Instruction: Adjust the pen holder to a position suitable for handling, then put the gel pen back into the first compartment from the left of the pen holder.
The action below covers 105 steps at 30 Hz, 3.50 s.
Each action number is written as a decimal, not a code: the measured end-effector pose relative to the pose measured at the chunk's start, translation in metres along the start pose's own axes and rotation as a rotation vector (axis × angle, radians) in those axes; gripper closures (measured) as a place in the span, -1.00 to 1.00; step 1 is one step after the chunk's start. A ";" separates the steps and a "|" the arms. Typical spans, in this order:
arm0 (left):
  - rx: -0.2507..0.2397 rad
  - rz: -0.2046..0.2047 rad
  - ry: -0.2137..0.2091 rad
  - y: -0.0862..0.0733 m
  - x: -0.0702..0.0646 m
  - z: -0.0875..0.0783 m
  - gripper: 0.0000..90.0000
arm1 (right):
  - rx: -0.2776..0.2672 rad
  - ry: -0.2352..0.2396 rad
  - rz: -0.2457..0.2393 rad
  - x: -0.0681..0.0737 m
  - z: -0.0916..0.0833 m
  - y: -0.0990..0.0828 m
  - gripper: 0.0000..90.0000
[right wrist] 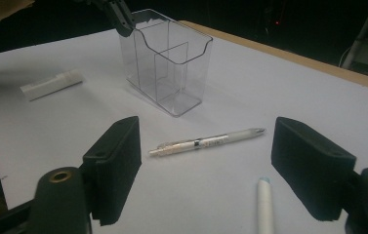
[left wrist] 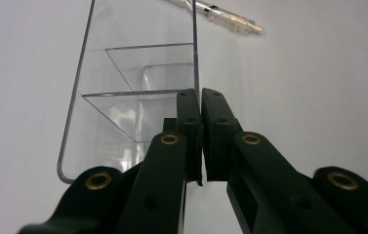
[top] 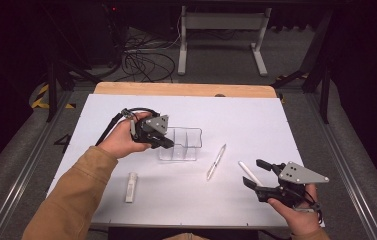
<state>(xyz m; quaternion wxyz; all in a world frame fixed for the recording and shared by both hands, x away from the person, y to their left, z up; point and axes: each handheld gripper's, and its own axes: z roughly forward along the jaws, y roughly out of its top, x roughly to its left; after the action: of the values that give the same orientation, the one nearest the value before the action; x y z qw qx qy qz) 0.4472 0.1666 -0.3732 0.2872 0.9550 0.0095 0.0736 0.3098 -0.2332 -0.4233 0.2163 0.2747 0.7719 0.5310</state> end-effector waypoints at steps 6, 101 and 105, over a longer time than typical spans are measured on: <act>0.018 0.023 0.007 -0.004 0.003 0.000 0.92 | -0.001 -0.002 0.001 0.000 -0.001 0.000 -0.38; -0.345 -0.556 0.291 0.058 -0.080 0.004 -0.64 | -0.019 -0.047 0.013 -0.004 -0.006 -0.001 -0.51; -0.333 -0.575 0.279 0.065 -0.078 0.011 -0.61 | -0.012 -0.043 0.000 -0.004 -0.005 -0.001 -0.50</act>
<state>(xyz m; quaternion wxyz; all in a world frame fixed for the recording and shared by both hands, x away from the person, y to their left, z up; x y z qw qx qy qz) 0.3696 0.1019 -0.3569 0.4437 0.8341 0.3048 0.1202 0.3093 -0.2396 -0.4224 0.2347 0.2848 0.7639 0.5295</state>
